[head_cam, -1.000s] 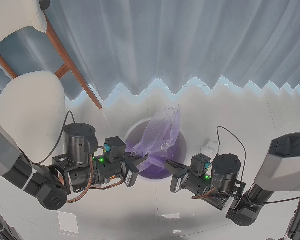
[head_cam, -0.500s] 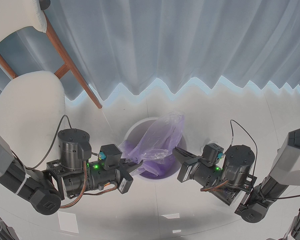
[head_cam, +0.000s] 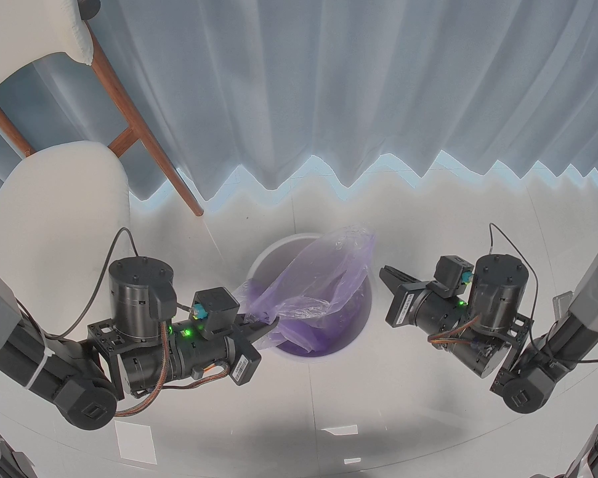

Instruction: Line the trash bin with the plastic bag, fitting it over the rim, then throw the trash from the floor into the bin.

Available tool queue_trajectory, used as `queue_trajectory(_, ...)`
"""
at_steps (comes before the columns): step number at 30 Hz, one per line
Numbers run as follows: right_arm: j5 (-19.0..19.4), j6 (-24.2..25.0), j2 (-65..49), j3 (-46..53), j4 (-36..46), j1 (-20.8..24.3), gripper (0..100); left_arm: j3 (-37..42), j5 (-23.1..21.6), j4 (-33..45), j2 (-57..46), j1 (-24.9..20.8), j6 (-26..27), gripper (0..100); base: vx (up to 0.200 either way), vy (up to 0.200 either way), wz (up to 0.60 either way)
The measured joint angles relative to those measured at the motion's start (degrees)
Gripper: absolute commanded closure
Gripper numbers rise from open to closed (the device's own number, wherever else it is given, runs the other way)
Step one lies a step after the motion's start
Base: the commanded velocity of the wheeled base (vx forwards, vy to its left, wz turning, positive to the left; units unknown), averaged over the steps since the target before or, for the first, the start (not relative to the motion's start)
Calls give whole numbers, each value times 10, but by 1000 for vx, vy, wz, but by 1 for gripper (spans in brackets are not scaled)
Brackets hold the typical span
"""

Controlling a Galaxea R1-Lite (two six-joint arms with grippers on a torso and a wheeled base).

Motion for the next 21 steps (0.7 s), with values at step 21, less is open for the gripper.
queue_trajectory(21,19,54,-115,-260,495,-28,100,3,47,-6,2,-28,11,100,0,0,0)
